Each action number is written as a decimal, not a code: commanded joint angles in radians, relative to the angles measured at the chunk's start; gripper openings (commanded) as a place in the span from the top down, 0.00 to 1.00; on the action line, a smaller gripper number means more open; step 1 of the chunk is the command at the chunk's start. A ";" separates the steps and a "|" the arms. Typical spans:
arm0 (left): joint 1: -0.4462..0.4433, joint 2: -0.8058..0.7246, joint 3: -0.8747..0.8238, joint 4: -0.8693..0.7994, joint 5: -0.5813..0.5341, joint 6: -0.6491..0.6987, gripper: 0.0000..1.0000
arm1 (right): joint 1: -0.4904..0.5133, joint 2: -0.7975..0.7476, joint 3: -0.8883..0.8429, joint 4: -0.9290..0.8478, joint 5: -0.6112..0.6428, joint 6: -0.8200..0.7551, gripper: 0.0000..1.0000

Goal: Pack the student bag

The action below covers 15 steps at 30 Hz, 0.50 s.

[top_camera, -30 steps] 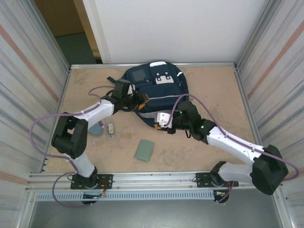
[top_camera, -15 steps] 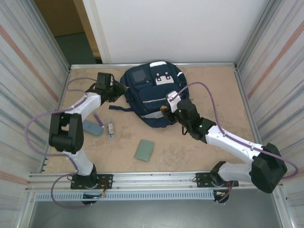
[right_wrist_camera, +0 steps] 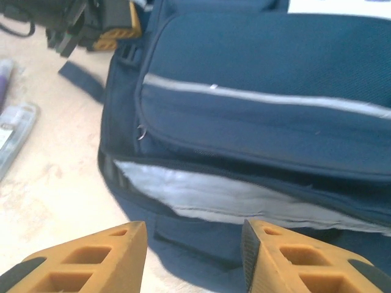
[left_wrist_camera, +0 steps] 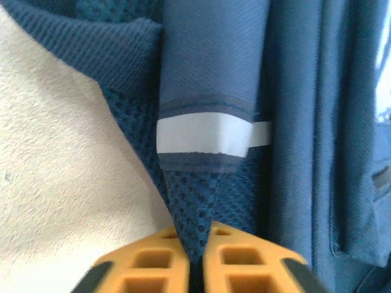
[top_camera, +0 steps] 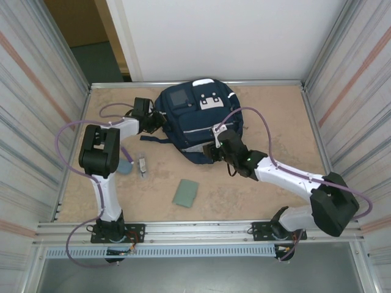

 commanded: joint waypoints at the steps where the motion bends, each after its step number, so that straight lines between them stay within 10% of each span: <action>1: -0.024 -0.070 -0.087 0.062 -0.057 -0.021 0.97 | 0.023 0.051 0.043 -0.022 -0.086 0.064 0.56; 8: -0.112 -0.217 -0.227 -0.003 -0.097 -0.114 0.99 | -0.003 0.193 0.078 -0.032 -0.081 0.138 0.59; 15: -0.247 -0.367 -0.359 -0.005 -0.185 -0.269 0.98 | -0.242 0.358 0.152 0.005 -0.079 0.049 0.68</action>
